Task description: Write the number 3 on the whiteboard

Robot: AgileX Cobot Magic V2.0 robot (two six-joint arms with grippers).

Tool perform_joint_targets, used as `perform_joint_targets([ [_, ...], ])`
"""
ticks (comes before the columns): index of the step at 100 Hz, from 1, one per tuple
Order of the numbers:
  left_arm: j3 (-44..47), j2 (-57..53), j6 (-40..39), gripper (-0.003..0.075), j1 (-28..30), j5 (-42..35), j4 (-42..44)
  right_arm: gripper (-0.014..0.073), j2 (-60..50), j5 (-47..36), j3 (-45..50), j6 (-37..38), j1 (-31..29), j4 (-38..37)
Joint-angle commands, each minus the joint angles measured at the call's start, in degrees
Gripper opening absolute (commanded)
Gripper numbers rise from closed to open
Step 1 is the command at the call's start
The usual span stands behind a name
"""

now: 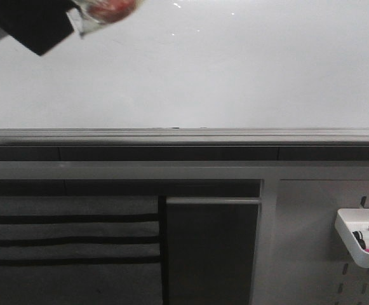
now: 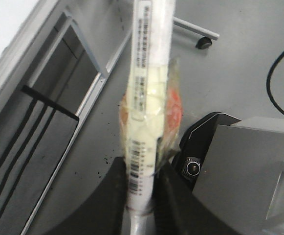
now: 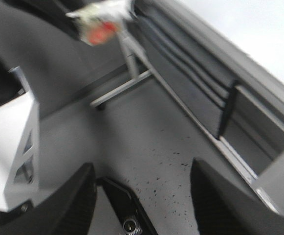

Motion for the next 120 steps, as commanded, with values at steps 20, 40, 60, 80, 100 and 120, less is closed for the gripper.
perform_joint_targets([
  [20,-1.49,2.08,4.48,-0.0013,-5.02,-3.68,-0.6,0.0373,9.17,-7.74,-5.57,-6.34,13.91,-1.64],
  [40,-1.56,2.08,6.15,-0.0013,-5.14,-4.31,-0.39,0.0373,14.31,-13.8,-5.92,-7.85,21.11,-1.53],
  [60,-1.56,2.08,8.43,-0.0013,-5.14,-4.31,-0.39,0.0372,17.55,-17.03,-5.92,-8.55,24.18,0.59],
  [80,-1.56,2.08,13.42,-0.0013,-5.14,-4.89,-0.39,0.0354,18.04,-17.5,-5.92,-8.55,24.24,1.86],
  [100,-1.56,2.08,14.11,-0.0013,-5.14,-7.0,-0.39,0.0291,18.04,-17.5,-5.92,-8.64,24.24,2.61],
  [120,-1.56,2.08,14.78,-0.0013,-5.14,-6.9,-0.39,0.0237,18.04,-17.5,-5.92,-8.64,24.24,2.61],
])
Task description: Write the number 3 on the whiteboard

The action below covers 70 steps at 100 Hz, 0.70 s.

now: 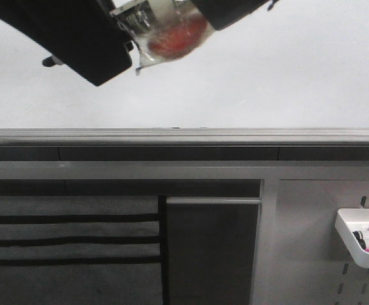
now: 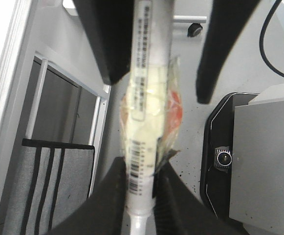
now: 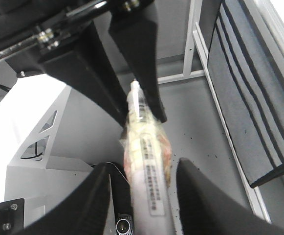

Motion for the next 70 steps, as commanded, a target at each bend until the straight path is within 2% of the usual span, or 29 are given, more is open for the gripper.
perform_joint_targets([
  [1,-1.56,-1.1,0.16,-0.0013,-0.46,-2.82,-0.72,0.0231,-0.82,-1.48,-1.82,-0.71,0.14,3.1],
  [57,-1.56,-1.1,0.16,-0.0012,-0.46,-2.82,-0.72,-0.0052,-0.82,-1.06,-1.82,-0.71,0.14,3.1],
  [70,-1.56,-1.1,0.16,0.0006,-0.46,-2.82,-0.72,-0.0057,-0.82,-1.06,-1.82,-0.71,0.14,3.1],
])
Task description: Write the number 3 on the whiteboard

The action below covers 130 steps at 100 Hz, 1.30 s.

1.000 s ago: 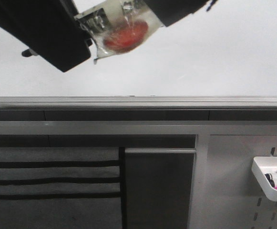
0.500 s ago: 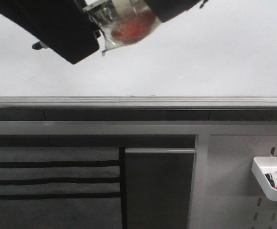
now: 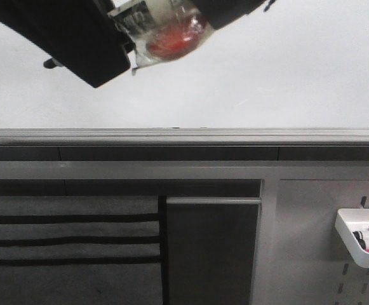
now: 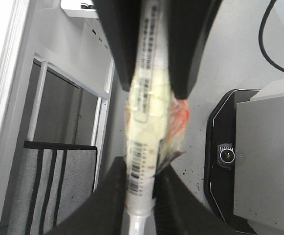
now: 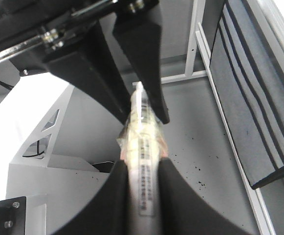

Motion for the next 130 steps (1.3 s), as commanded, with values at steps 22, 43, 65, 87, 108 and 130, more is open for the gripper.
perform_joint_targets([
  [22,-1.56,-1.1,-0.92,0.0202,-0.46,-2.92,-0.61,-0.0056,-0.82,-1.44,-1.8,-0.35,0.14,2.96],
  [43,-1.71,-3.73,-5.28,0.0264,0.36,-3.26,2.14,-0.0056,-2.13,-5.27,-1.8,2.36,0.14,2.78],
  [65,-1.71,-8.98,-7.47,0.0344,4.4,-3.14,2.24,-0.0056,-5.99,-6.5,-1.8,2.47,0.14,2.42],
  [87,-0.21,-14.74,-14.35,0.0452,9.49,-2.38,2.47,-0.0056,-11.33,-7.21,-1.7,18.25,-1.01,-10.32],
  [108,6.83,-23.37,-22.37,0.0452,16.57,-3.89,4.82,-0.0056,-18.61,-7.06,0.57,47.27,-1.17,-31.91],
  [130,14.99,-32.21,-26.42,0.0449,24.05,-11.34,5.42,-0.0056,-25.34,-11.05,8.22,59.77,-1.17,-37.52],
])
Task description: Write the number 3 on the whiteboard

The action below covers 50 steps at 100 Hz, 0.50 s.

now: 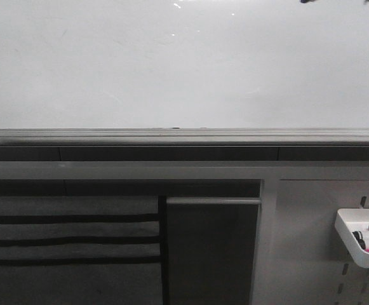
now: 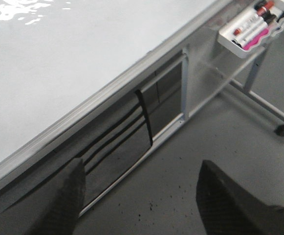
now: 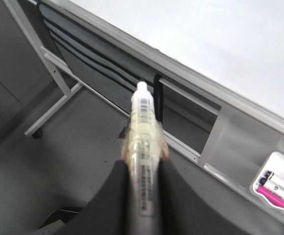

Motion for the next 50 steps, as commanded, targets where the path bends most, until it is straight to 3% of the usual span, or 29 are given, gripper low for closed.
perform_joint_targets([
  [1,0.73,-2.64,-1.51,0.0449,2.34,-7.06,-0.12,-0.0056,-2.1,-5.24,1.54,2.56,-0.37,-0.91],
  [23,2.26,-3.71,-1.51,0.0449,4.25,-8.71,-0.12,-0.0057,-2.39,-2.79,3.65,2.56,-0.37,-0.91],
  [50,2.26,-3.71,-1.51,0.0449,4.25,-8.71,-1.2,-0.0057,-1.92,-8.94,3.77,3.51,-0.37,1.55],
])
